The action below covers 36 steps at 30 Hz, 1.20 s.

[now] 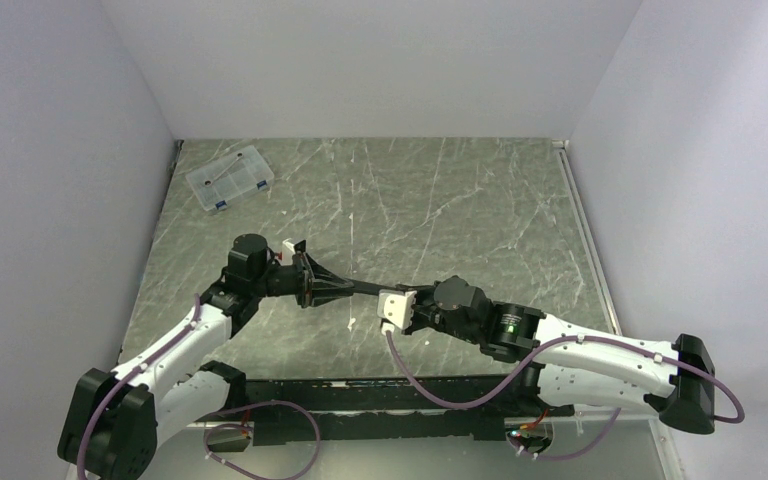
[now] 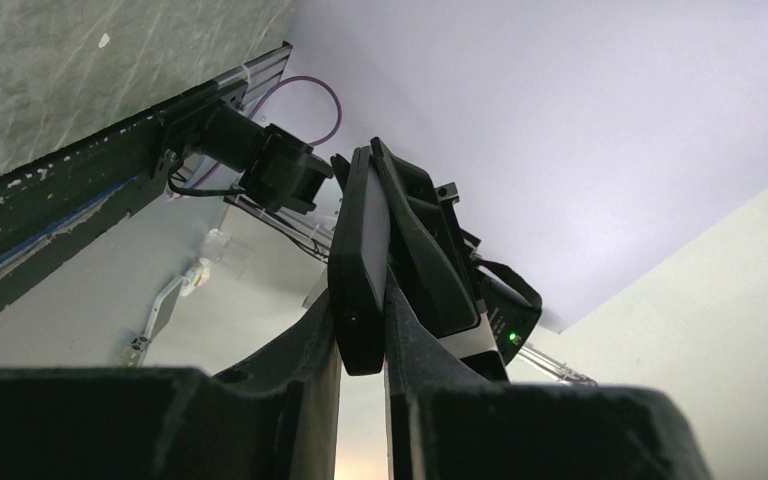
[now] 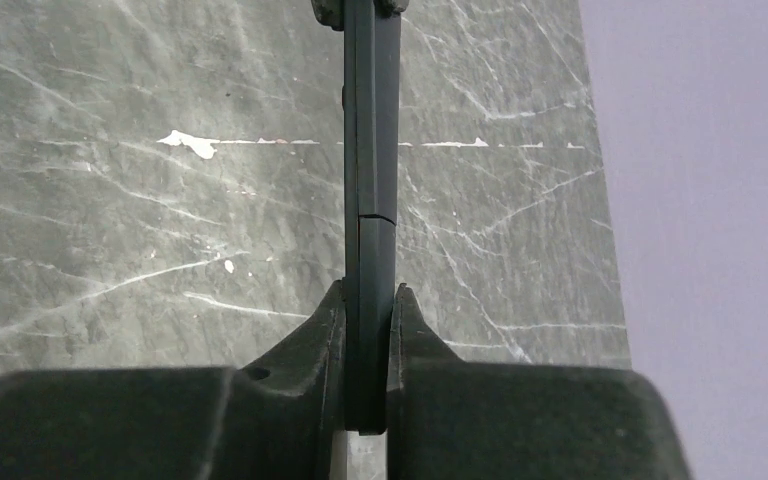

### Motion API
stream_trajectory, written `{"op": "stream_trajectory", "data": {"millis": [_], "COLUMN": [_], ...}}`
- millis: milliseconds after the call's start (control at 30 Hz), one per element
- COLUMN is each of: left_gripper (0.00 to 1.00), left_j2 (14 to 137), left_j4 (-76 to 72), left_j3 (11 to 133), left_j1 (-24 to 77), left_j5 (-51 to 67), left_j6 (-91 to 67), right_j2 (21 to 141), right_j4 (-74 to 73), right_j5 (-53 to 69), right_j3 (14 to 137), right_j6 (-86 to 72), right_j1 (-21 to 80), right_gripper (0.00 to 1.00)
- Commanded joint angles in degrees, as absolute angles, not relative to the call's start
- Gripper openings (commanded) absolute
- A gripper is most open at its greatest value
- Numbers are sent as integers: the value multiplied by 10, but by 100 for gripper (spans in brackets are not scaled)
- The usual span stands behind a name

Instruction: Load the batteries into the remote control

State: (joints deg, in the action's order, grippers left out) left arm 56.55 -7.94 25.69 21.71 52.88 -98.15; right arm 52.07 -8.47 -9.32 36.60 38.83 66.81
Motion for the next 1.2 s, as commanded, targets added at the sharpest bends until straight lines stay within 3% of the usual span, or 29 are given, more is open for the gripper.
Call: {"op": "stream_trajectory", "data": {"millis": [0,133,333,500,667,1167], "left_gripper": [5,17,55,70,77,77], "left_j2": [568,569,564,570,575,583], "left_j4": [-101,-94,-73,-49,-17,104], "left_j3": [266,273,280,297,327,429], "left_j1": [217,217,217,216,209,173], "left_j5": [552,551,540,534,532,541], "left_j6": [-969,-963,-949,-926,-882,-687], "right_j2": [514,509,495,484,478,499], "right_j4": [-67,-57,-53,-61,-89,-169], "right_j5": [-110,-111,-117,-121,-115,-87], "right_j3": [395,387,381,379,387,434], "right_j6": [379,378,377,365,342,225], "right_j1": [667,666,668,668,668,663], "right_gripper": [0,0,0,0,0,0]}}
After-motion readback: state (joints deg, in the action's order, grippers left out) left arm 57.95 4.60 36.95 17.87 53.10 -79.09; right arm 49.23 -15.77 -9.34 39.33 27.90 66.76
